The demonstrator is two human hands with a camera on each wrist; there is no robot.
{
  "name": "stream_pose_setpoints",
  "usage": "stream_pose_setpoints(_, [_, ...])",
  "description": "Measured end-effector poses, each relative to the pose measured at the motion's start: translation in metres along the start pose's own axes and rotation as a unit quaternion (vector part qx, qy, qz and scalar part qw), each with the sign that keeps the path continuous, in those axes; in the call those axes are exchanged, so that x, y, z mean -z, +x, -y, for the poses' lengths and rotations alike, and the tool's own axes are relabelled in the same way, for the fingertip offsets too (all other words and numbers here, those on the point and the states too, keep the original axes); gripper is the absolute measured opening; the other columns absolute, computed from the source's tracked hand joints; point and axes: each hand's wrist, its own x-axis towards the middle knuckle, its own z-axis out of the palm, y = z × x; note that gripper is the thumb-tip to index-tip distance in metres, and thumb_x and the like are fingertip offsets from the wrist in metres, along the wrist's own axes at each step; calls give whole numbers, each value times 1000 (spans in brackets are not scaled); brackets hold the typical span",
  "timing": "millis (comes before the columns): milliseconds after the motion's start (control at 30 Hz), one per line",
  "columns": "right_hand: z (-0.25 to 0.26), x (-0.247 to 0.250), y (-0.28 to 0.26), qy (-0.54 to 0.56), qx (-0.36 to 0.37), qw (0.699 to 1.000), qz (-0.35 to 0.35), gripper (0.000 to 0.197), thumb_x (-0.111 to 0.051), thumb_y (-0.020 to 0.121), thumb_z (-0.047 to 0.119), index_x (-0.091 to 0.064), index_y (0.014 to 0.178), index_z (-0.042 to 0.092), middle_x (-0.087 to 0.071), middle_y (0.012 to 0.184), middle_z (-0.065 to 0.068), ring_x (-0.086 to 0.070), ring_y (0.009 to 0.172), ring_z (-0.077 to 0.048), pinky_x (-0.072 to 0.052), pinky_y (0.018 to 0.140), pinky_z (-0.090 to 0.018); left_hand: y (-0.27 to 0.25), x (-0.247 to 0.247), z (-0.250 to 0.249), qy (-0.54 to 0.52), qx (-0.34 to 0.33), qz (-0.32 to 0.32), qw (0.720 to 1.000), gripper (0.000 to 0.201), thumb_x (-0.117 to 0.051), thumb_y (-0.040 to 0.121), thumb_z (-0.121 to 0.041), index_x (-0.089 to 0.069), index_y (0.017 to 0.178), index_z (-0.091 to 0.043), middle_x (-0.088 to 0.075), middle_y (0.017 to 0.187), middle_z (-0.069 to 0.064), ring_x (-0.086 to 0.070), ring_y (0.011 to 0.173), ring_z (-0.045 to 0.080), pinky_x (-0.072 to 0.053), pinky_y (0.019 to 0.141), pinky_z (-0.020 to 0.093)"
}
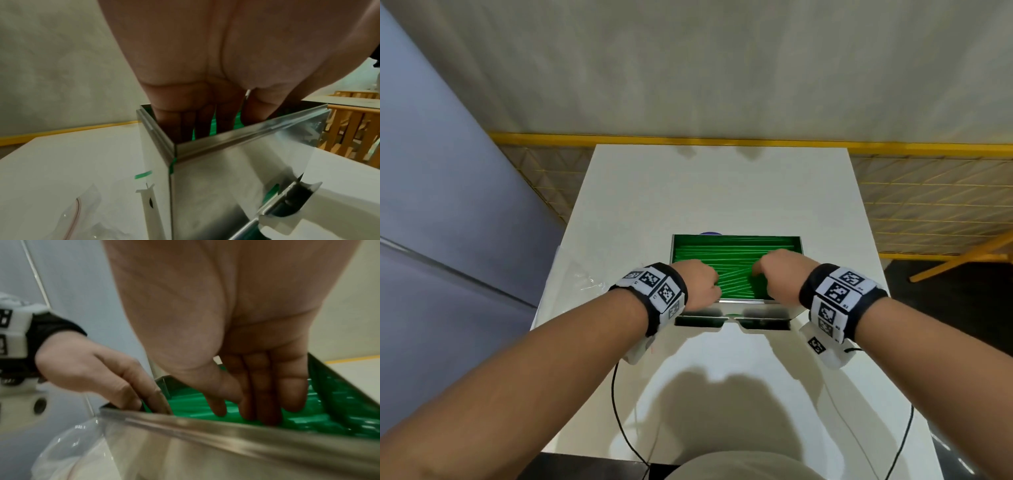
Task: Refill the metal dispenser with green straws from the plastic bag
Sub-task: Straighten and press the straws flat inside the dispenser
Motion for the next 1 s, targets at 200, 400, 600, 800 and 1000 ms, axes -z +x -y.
stream_pose_setpoints(200, [-1, 7, 6, -18, -3, 999, -44, 42, -52, 86, 3, -55, 126, 15, -50, 112, -13, -55, 105, -35, -52, 84, -42, 10, 13, 9, -8, -38, -134, 990, 28, -58, 91, -21, -66, 118, -18, -57, 112, 4, -57, 105, 24, -50, 91, 37])
stream_pose_setpoints(400, [1, -3, 8, -32, 13, 999, 25, 34, -53, 87, 1, -66, 116, 14, -69, 110, -12, -66, 96, -30, -58, 84, -40, 14, 14, 7, 44, -22, -48, 998, 19, -72, 85, -34, -77, 97, -19, -72, 94, 2, -67, 88, 24, -55, 76, 31])
stream_pose_setpoints(600, [-9, -2, 10, -37, 26, 999, 0, 34, -58, 88, 4, -70, 115, 19, -68, 110, -9, -66, 99, -30, -57, 86, -40, 18, 14, 9, 51, -25, -71, 996, 15, -73, 83, -27, -72, 93, -15, -69, 96, 7, -65, 84, 25, -53, 72, 31])
stream_pose_setpoints(800, [-7, -1, 13, -9, 14, 999, -36, 38, -55, 88, 2, -56, 124, 15, -47, 113, -13, -61, 83, -30, -53, 73, -35, 25, 19, 15, 4, -60, -149, 987, 36, -66, 87, -21, -60, 122, -18, -53, 120, 4, -55, 108, 22, -47, 84, 32])
stream_pose_setpoints(1000, [-6, -6, 9, -32, 39, 999, 17, 27, -55, 89, 7, -63, 113, 15, -58, 103, -10, -62, 90, -29, -54, 79, -37, 27, 6, 14, 64, -51, -49, 995, 31, -62, 91, -20, -68, 120, -16, -62, 123, 9, -61, 111, 29, -53, 94, 40])
